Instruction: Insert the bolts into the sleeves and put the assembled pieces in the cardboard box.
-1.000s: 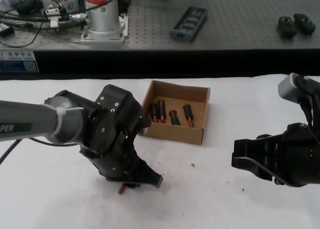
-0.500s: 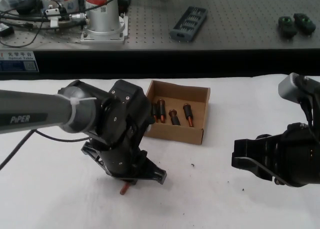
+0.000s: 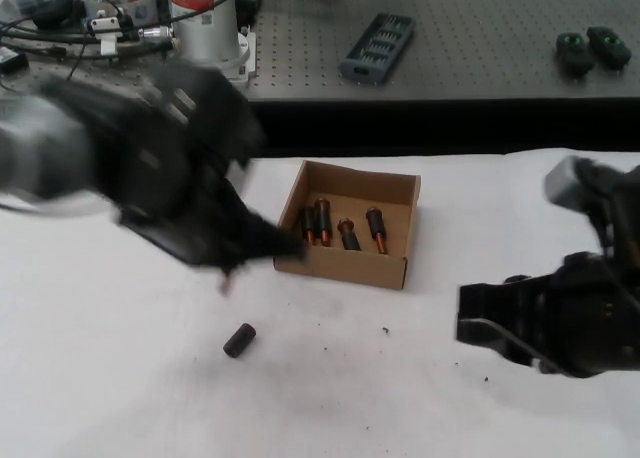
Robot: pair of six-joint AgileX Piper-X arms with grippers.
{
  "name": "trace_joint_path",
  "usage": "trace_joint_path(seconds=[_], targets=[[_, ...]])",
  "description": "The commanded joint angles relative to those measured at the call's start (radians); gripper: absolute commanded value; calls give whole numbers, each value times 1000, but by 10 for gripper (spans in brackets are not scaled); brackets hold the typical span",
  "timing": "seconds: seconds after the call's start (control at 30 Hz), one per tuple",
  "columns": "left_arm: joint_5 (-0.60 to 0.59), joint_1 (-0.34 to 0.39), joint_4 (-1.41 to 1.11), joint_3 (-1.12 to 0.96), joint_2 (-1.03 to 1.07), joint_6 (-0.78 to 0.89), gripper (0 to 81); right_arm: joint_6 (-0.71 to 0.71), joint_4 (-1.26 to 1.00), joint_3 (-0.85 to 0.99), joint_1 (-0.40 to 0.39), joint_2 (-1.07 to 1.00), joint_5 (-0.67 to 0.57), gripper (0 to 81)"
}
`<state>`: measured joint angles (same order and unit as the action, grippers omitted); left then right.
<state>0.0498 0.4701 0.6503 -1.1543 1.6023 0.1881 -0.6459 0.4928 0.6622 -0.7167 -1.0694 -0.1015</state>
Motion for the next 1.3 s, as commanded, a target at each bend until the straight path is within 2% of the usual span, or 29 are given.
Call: trace_joint_path(seconds=[0.0,0.13,0.27,0.47,0.57,0.77,1.13,1.27], targets=[[38,-67,41,-7,-87,7,6,-90,-109,17,4,-104,-68,241],[36,-181,82,-7,-217,-20,6,-194,-145,94,-23,-262,-80,241],[35,-297,58,-7,-384,-38,6,-222,-148,218,-86,-414,-48,242],[35,-400,85,-7,-530,-72,6,-401,-134,438,-164,-632,-10,286],[33,-412,134,-7,-556,-87,6,-498,-85,526,-196,-731,-10,286],[33,-412,184,-7,-590,-84,6,-599,19,664,-241,-867,-3,286],[33,-412,273,-7,-725,-82,6,-768,90,785,-230,-988,6,286],[33,-412,330,-7,-773,-82,6,-787,91,815,-216,-1019,0,286]])
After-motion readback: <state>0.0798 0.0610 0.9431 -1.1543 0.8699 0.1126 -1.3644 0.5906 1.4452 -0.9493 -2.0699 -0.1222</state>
